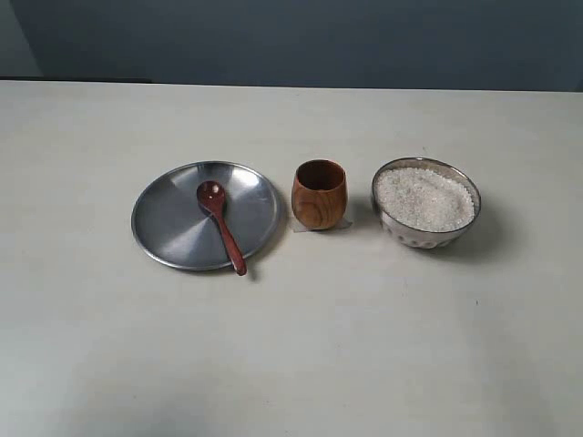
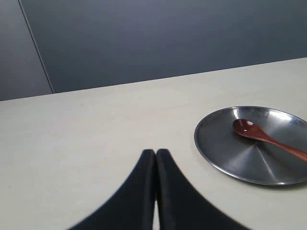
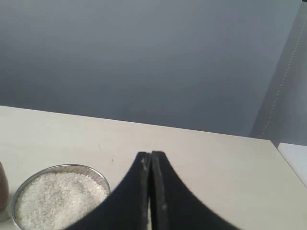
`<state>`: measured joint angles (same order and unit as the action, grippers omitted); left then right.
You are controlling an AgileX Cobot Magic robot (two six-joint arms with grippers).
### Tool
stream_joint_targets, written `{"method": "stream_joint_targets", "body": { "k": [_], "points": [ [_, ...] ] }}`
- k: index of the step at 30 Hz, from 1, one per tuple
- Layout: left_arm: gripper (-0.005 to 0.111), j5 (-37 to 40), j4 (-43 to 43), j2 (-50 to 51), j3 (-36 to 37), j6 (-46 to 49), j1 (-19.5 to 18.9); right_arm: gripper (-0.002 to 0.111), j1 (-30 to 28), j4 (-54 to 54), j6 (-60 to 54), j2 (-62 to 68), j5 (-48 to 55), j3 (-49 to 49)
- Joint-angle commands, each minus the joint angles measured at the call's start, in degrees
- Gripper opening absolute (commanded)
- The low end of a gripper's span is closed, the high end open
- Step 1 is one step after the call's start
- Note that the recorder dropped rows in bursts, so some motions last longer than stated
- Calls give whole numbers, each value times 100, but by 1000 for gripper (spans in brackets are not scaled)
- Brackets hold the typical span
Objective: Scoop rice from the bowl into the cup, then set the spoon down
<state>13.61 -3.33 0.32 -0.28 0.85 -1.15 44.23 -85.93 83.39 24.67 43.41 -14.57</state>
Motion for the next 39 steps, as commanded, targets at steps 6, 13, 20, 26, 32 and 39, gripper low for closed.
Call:
{"method": "stream_joint_targets", "body": {
  "k": [6, 13, 20, 26, 32, 39],
  "points": [
    [0, 20, 18, -32, 28, -21, 13, -1, -29, -29, -2, -32, 15, -5],
    [0, 20, 18, -32, 28, -21, 13, -1, -29, -29, -2, -32, 15, -5],
    [0, 20, 18, -32, 28, -21, 13, -1, -29, 183, 124, -32, 29, -5],
    [0, 20, 18, -32, 28, -21, 13, -1, -230, 551, 138, -53, 121, -5],
    [0, 20, 18, -32, 28, -21, 13, -1, -1254, 490, -1, -548, -859, 136],
    [0, 20, 18, -32, 28, -21, 13, -1, -2391, 489, -405, -1229, -2571, 694]
  ]
}}
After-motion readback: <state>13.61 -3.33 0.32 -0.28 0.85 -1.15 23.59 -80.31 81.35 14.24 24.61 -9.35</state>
